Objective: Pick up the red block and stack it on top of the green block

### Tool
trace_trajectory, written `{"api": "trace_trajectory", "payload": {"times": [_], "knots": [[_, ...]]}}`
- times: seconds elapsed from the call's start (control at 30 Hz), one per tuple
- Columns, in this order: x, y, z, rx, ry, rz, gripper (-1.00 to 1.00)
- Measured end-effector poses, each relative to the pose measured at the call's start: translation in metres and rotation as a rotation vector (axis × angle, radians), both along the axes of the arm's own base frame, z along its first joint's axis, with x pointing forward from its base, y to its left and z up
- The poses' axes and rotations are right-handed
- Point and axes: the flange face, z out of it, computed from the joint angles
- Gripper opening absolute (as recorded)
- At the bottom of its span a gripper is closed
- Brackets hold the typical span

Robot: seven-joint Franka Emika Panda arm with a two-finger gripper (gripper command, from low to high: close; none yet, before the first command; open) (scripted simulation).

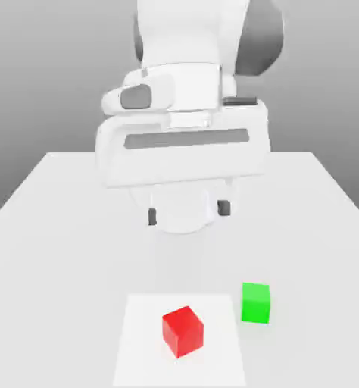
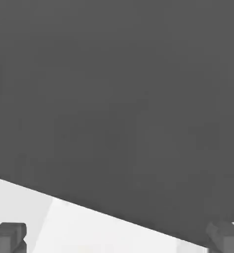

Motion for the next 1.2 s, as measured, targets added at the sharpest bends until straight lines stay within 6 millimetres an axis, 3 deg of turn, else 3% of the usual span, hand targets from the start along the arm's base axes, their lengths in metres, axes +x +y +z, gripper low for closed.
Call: {"api": "trace_trajectory", "payload": {"times": [0.2,0.4,0.43,0.67,0.87,1.2], "knots": [[-0.033,-0.001,-0.117,-0.05,0.185,0.127,0.0],[-0.039,-0.002,-0.189,-0.058,0.211,0.144,0.0],[-0.04,-0.002,-0.195,-0.057,0.212,0.144,-1.0],[-0.04,-0.002,-0.193,-0.057,0.213,0.145,-1.0],[-0.04,0.0,-0.136,-0.058,0.212,0.154,-1.0],[-0.069,0.066,-0.107,-0.139,0.188,0.692,-1.0]]}}
